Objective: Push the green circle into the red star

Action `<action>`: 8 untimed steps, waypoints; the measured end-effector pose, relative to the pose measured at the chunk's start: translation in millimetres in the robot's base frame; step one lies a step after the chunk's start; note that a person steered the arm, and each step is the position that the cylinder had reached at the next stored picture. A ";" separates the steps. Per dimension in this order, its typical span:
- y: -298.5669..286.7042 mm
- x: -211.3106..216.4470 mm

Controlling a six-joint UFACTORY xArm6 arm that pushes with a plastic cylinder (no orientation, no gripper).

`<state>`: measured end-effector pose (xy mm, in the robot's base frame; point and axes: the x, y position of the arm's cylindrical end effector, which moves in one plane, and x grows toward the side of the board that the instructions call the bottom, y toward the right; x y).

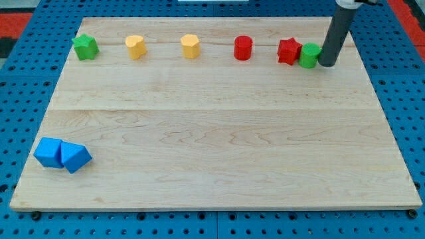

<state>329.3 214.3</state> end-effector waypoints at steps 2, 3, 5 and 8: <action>-0.1 -6.4; -4.2 -10.7; 31.5 -14.2; -22.7 -33.7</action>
<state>295.6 191.6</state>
